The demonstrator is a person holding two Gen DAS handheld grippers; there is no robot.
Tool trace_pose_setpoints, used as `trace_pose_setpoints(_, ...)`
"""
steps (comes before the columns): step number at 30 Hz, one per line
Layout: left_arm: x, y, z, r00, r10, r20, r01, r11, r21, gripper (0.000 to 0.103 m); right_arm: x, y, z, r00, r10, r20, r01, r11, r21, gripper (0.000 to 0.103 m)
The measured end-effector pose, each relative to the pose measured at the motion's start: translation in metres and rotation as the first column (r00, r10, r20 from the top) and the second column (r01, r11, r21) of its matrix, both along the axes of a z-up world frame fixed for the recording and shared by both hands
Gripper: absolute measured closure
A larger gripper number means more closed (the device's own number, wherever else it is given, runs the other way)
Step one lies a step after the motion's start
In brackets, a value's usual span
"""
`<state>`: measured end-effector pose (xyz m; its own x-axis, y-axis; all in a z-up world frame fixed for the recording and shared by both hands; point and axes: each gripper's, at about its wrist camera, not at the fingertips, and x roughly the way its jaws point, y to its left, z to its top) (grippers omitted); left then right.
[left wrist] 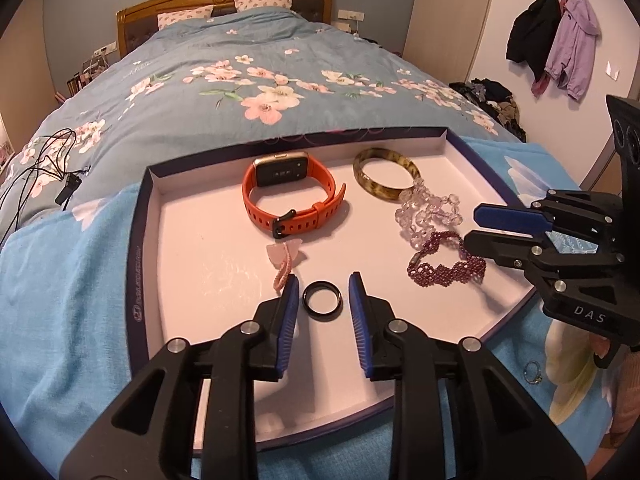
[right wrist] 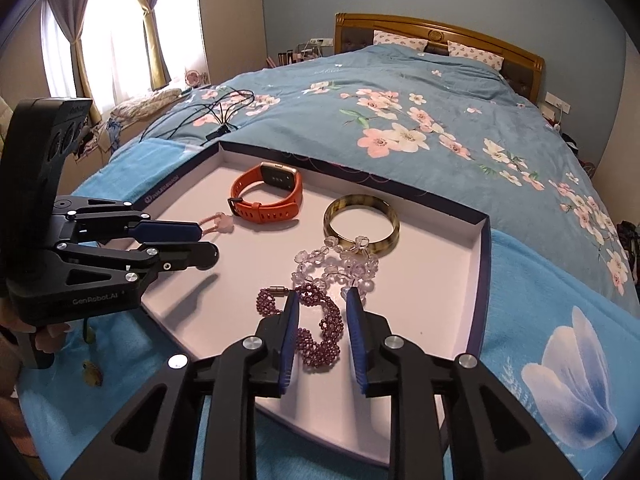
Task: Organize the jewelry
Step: 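Open both tools to drop the bracelet and black ring into the tray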
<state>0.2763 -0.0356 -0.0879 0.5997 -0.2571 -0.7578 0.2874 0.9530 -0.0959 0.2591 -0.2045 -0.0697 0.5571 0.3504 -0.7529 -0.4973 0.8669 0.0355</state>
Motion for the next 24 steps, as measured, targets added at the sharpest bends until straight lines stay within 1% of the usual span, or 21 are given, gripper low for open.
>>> trace_pose_setpoints(2,-0.004,0.002,0.007,1.000,0.005,0.030,-0.005,1.000,-0.003,0.067,-0.004,-0.003,0.005,1.000,-0.007,0.011,0.007,1.000,0.015,0.077)
trace_pose_setpoints(4,-0.011,0.004,0.015,0.998,0.008,0.062,-0.007,1.000,-0.002,0.065,-0.011,-0.007,0.011,1.000,-0.015,0.024,0.014,0.999,0.034,0.075)
trace_pose_setpoints(5,-0.015,0.005,0.021,0.997,0.008,0.083,-0.008,1.000,-0.005,0.061,-0.014,-0.009,0.013,1.000,-0.015,0.027,0.013,0.999,0.042,0.075)
trace_pose_setpoints(7,-0.023,0.009,0.029,0.994,0.011,0.112,-0.010,1.000,-0.010,0.057,-0.023,-0.013,0.019,0.999,-0.016,0.041,0.013,0.998,0.063,0.074)
trace_pose_setpoints(9,-0.035,0.012,0.039,0.989,0.012,0.148,-0.011,1.000,-0.007,0.055,-0.032,-0.017,0.024,0.998,-0.016,0.053,0.012,0.997,0.078,0.070)
trace_pose_setpoints(11,-0.047,0.018,0.046,0.985,0.015,0.173,-0.012,1.000,-0.015,0.046,-0.042,-0.021,0.026,0.998,-0.016,0.059,0.010,0.996,0.092,0.069)
trace_pose_setpoints(13,-0.060,0.025,0.051,0.980,0.026,0.199,-0.023,1.000,-0.018,0.045,-0.053,-0.023,0.027,0.998,-0.009,0.064,0.003,0.996,0.093,0.067)
trace_pose_setpoints(16,-0.077,0.035,0.055,0.976,0.033,0.215,-0.029,0.999,-0.022,0.044,-0.063,-0.028,0.026,0.998,-0.014,0.065,0.009,0.996,0.086,0.065)
trace_pose_setpoints(20,-0.100,0.047,0.053,0.976,0.037,0.215,-0.035,0.999,-0.012,0.044,-0.077,-0.034,0.018,0.999,-0.027,0.044,0.023,0.995,0.094,0.064)
trace_pose_setpoints(24,-0.118,0.054,0.045,0.979,0.039,0.201,-0.039,0.999,-0.003,0.044,-0.090,-0.035,0.005,0.999,-0.036,0.012,0.034,0.996,0.079,0.064)
